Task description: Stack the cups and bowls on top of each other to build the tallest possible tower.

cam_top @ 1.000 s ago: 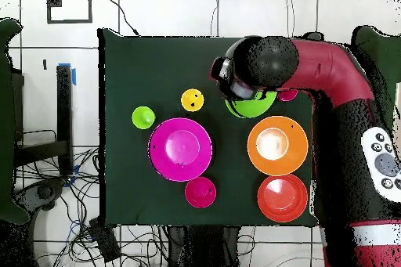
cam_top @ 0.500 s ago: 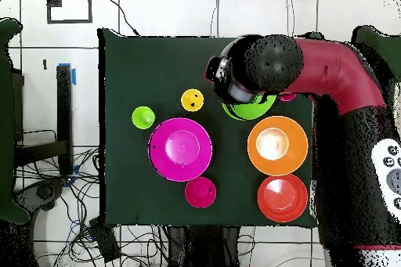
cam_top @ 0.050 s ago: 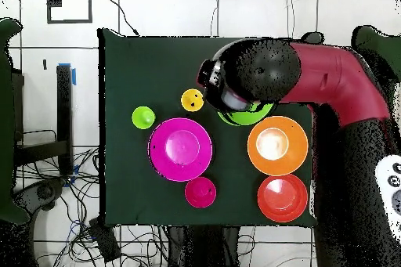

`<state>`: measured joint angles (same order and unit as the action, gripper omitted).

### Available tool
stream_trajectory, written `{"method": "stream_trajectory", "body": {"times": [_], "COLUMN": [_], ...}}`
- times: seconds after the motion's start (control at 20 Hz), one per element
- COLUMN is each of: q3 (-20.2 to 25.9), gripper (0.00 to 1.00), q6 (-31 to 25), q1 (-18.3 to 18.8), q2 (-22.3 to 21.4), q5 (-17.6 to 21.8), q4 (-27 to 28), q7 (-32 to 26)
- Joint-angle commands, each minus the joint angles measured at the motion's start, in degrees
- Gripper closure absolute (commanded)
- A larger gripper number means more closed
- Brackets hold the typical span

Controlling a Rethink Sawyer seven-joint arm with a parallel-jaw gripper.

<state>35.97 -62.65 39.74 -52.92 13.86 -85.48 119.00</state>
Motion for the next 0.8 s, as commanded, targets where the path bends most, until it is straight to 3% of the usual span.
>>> {"method": "stream_trajectory", "body": {"times": [0.05,0.8], "q3": [-0.4,-3.9], "gripper": [1.00,1.00], "q6": [-0.7,9.8], "q1": [-3.2,-9.2], "q2": [-2.6,-3.5], "q5": [-0.9,-1.3], "q4": [-9.6,-15.8], "q7": [-1.7,7.6]}}
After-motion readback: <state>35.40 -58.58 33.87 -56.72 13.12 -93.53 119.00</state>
